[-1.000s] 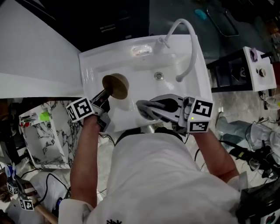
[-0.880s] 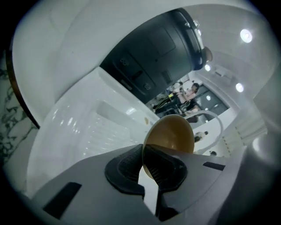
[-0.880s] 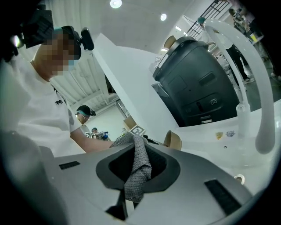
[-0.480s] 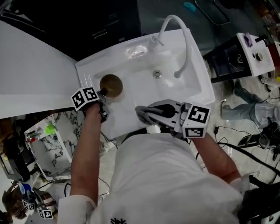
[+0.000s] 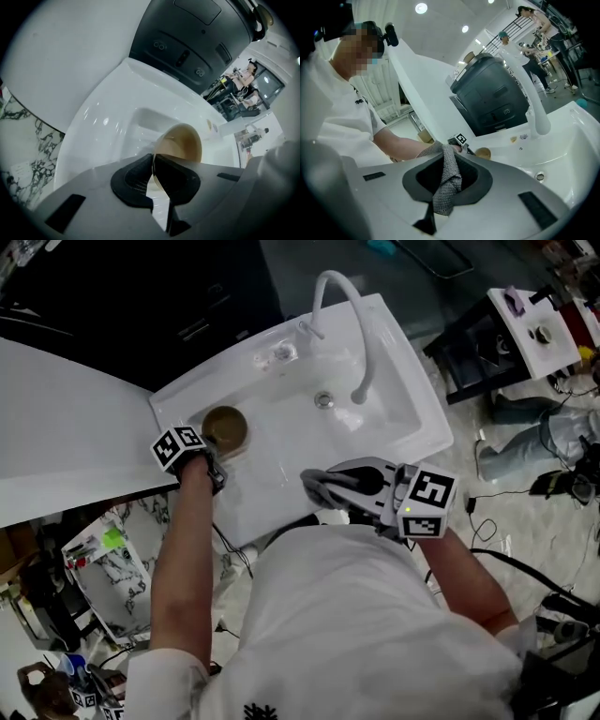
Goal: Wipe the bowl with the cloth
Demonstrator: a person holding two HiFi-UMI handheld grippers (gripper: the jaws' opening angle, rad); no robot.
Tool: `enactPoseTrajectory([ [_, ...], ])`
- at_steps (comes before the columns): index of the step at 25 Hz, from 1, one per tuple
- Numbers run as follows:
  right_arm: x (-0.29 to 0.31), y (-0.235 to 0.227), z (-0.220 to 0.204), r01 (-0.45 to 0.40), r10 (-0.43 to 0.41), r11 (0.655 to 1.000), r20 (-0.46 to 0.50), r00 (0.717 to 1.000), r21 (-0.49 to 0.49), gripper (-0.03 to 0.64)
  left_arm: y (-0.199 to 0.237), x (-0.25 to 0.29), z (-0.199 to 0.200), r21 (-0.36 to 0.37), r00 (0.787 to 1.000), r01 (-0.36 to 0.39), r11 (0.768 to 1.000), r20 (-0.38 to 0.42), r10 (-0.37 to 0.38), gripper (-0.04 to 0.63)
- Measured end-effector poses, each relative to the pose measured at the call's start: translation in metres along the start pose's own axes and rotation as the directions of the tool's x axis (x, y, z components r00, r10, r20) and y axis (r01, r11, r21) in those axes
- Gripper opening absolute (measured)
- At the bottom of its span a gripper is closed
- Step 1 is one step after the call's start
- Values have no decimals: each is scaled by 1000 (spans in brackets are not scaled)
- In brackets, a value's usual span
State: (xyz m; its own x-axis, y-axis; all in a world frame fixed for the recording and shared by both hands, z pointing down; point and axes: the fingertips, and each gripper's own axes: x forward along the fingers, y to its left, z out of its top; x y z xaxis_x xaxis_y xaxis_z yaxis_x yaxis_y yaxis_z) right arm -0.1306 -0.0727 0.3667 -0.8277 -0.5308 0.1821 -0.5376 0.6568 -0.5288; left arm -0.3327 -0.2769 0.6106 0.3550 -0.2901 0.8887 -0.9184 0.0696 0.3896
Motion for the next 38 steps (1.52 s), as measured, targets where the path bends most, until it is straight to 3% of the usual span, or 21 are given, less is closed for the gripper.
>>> enactPoseTrajectory([
  [6,-17,-3,-2,24,-24,1000,6,1000,-8,35,4,2,6,10,998,-51,999,26,51,26],
  [14,-38,-12,0,29,-29,999,0,1000,-32,35,-5,-12,12,62,989,-113,992,106,106,82],
  [19,-52,-13,-1,8,-8,999,0,1000,-53,35,-15,-38,14,103,974,-144,984,193,122,89],
  [25,-68,-18,0,-31,25,991,-52,998,-131,35,-40,-75,-6,90,947,-128,988,307,95,76],
  [27,-74,-21,-1,-47,37,987,-68,997,-156,35,-53,-90,-17,84,931,-95,992,361,58,37],
  [30,-81,-29,-4,-69,49,976,-102,994,-206,35,-91,-110,-40,76,890,74,994,446,-100,12],
  [33,-90,-35,-10,-106,74,967,-145,987,-230,36,-136,-123,-80,131,847,226,965,463,-261,11],
  [38,-91,-37,-24,-193,138,948,-221,965,-252,35,-192,-149,-151,258,813,309,915,427,-395,11],
])
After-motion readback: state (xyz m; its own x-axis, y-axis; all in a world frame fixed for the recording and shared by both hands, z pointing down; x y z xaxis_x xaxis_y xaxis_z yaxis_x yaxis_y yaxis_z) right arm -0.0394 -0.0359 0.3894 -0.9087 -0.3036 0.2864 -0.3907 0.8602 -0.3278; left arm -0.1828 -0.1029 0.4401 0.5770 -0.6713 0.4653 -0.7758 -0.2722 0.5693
